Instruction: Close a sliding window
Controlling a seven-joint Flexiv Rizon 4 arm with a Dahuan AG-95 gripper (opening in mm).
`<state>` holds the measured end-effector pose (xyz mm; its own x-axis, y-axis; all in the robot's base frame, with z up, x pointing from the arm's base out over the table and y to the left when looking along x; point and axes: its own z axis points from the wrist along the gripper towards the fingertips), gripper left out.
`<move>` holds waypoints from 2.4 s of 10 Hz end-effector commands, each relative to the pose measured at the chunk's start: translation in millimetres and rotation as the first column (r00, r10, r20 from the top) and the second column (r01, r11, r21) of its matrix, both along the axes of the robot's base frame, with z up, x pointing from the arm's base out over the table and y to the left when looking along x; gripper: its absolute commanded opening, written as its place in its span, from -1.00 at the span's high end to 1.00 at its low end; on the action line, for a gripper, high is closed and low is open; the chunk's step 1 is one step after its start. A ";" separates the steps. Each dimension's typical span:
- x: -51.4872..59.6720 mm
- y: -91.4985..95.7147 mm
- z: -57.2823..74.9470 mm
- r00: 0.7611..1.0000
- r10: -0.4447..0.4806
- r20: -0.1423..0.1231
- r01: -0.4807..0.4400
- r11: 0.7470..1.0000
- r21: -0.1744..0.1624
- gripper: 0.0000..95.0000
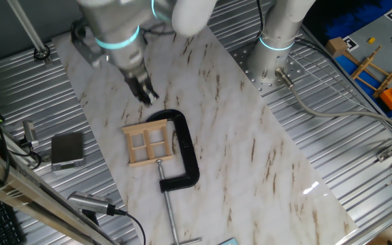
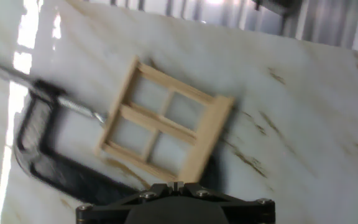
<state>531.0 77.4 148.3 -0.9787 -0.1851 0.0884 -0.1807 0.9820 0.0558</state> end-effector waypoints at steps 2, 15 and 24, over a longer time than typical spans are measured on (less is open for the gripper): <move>15.3 49.1 -13.6 0.996 -0.092 0.005 0.092 0.996 -0.010 1.00; -3.8 62.3 -21.9 0.995 -0.091 -0.034 0.093 0.994 0.063 1.00; -11.4 64.5 -78.9 0.997 -0.075 -0.027 0.076 0.996 0.045 1.00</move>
<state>519.2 142.0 69.9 -0.9893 -0.0997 0.1064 -0.0902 0.9917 0.0912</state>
